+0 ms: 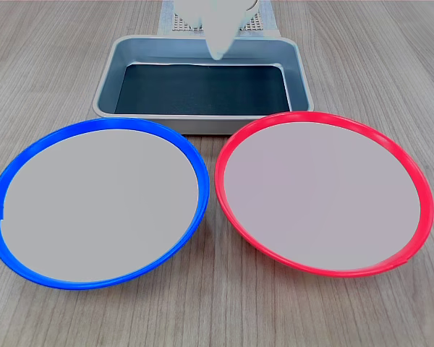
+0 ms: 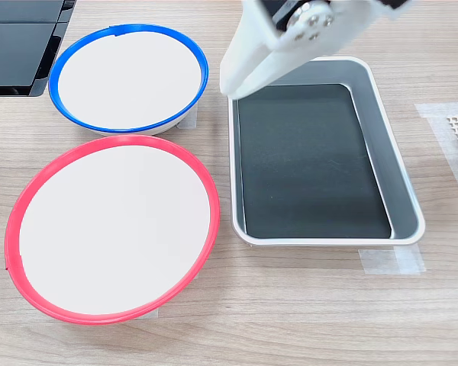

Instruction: Lift the stacked dish and set it down on the table.

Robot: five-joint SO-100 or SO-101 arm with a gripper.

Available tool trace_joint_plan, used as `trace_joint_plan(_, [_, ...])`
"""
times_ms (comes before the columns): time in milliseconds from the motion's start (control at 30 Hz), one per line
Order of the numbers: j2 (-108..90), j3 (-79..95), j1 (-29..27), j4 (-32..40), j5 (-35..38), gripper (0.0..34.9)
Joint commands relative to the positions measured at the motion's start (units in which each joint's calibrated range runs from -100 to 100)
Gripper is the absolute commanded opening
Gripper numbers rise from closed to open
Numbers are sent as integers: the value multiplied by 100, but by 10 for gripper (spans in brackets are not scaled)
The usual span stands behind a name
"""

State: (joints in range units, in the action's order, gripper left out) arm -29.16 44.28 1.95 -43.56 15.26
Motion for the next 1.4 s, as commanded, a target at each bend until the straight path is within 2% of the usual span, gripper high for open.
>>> trace_joint_plan(0, [-1498,1657,-275,1405,-493,1])
trace_joint_plan(100, [-2752,3178,-388,2238,-821,1])
trace_joint_plan(167, [-3690,3997,-397,2370,-1001,1])
trace_joint_plan(367, [-5797,5299,-416,1223,-1118,0])
trace_joint_plan(667, [-6991,5572,-491,-395,-1294,0])
trace_joint_plan(1367, [-6991,5572,-519,-395,-1289,3])
